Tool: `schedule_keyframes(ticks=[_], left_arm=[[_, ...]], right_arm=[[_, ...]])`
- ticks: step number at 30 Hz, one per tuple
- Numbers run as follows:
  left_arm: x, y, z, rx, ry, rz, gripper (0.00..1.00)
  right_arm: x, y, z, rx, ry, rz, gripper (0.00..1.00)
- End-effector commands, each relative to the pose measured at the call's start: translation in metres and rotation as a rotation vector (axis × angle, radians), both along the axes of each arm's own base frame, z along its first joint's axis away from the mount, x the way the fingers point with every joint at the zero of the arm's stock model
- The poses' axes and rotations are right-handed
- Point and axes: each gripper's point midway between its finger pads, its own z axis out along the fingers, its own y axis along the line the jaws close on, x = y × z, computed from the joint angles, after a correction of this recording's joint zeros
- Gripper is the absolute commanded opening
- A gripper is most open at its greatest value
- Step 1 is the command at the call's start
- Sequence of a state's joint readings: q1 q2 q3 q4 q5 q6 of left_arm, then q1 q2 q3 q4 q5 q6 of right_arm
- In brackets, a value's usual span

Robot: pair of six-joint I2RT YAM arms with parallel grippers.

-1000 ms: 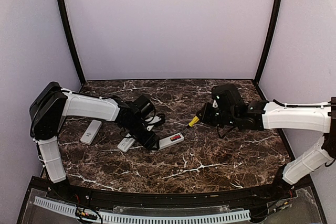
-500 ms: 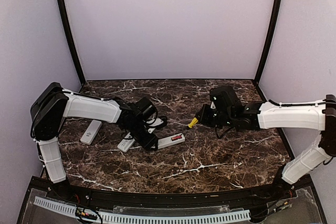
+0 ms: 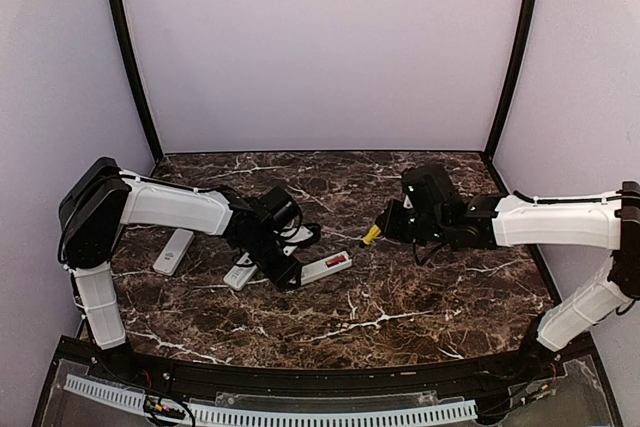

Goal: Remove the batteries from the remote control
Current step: Hold the remote control without the battery cover at the center of the board.

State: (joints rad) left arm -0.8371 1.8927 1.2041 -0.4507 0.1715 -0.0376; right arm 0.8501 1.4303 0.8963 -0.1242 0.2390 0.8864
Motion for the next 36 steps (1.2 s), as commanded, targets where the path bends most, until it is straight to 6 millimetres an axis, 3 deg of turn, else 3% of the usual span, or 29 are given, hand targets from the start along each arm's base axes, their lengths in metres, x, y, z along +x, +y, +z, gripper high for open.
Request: schedule_keyframes(ticks=[1, 36], left_arm=[[-0.002, 0.003, -0.007, 0.038, 0.008, -0.005, 0.39], [0.002, 0.006, -0.007, 0.067, -0.018, -0.011, 0.3]], right_arm=[[0.011, 0.0, 0.012, 0.024, -0.059, 0.004, 0.0], [0.025, 0.011, -0.005, 0.031, -0.015, 0.076, 0.0]])
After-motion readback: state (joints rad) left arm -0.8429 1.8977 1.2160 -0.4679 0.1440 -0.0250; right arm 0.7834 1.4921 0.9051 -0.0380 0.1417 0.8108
